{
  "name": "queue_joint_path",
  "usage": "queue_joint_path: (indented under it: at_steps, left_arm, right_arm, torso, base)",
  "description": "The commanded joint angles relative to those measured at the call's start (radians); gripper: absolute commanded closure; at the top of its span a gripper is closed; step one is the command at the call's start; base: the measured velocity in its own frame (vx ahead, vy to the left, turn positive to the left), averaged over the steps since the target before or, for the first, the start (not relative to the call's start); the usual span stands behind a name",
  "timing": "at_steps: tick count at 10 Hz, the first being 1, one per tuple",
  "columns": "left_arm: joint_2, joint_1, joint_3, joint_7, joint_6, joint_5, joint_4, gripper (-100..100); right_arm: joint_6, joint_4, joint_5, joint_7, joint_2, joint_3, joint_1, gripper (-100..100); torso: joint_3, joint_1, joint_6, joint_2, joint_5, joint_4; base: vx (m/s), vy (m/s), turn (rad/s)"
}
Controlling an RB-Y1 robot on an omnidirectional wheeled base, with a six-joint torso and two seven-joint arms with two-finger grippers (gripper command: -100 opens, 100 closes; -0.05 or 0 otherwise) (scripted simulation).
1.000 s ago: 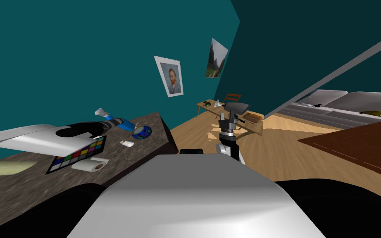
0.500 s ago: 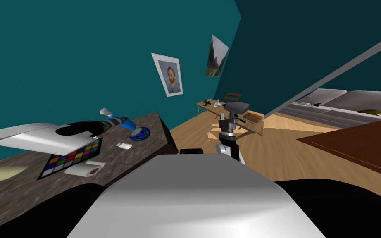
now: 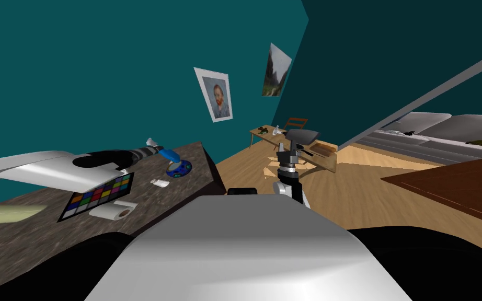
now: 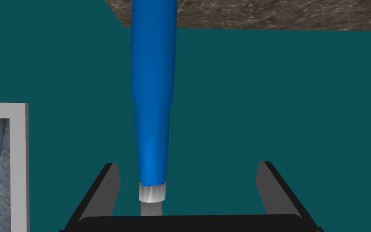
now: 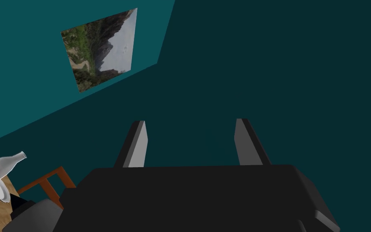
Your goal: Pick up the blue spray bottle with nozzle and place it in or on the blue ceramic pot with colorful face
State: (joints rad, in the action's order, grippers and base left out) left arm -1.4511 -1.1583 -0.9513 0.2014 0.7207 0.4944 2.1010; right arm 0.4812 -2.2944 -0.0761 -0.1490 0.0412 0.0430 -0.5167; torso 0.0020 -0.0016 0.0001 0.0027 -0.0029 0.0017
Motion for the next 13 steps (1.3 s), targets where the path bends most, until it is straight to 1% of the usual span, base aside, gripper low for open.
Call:
queue_joint_path:
  at_steps: [1,4,8,9,10,13]
  left_arm:
    - [-0.015,-0.015,-0.036,0.005,0.019,0.026,0.014,-100]
    - [-0.058,-0.038,-0.107,0.001,0.071,0.075,0.050,-100]
    - [-0.116,-0.070,-0.203,-0.004,0.140,0.141,0.097,-100]
    - [-0.108,-0.064,-0.187,-0.005,0.131,0.128,0.095,-100]
    - [-0.110,-0.064,-0.189,-0.009,0.136,0.128,0.097,0]
    - [-0.110,-0.064,-0.189,-0.008,0.136,0.128,0.096,0]
  right_arm:
    - [0.000,0.000,0.000,0.000,0.000,0.000,0.000,0]
    - [0.000,0.000,0.000,0.000,0.000,0.000,0.000,0]
    - [0.000,0.000,0.000,0.000,0.000,0.000,0.000,0]
    - [0.000,0.000,0.000,0.000,0.000,0.000,0.000,0]
    - [0.000,0.000,0.000,0.000,0.000,0.000,0.000,0]
    - [0.000,0.000,0.000,0.000,0.000,0.000,0.000,0]
  torso:
    - [0.000,0.000,0.000,0.000,0.000,0.000]
    - [0.000,0.001,0.000,0.000,0.000,0.000]
    - [0.000,-0.004,0.000,0.000,-0.001,0.000]
    - [0.000,-0.004,0.000,-0.001,-0.001,0.000]
    - [0.000,-0.003,0.000,0.000,-0.001,0.000]
    - [0.000,-0.002,0.000,0.000,0.000,0.000]
  base:
    - [0.008,0.046,0.038]
    - [0.004,0.043,0.071]
    - [0.009,-0.010,0.029]
    - [0.005,-0.005,0.005]
    - [0.000,0.000,0.000]
    - [0.000,0.000,0.000]
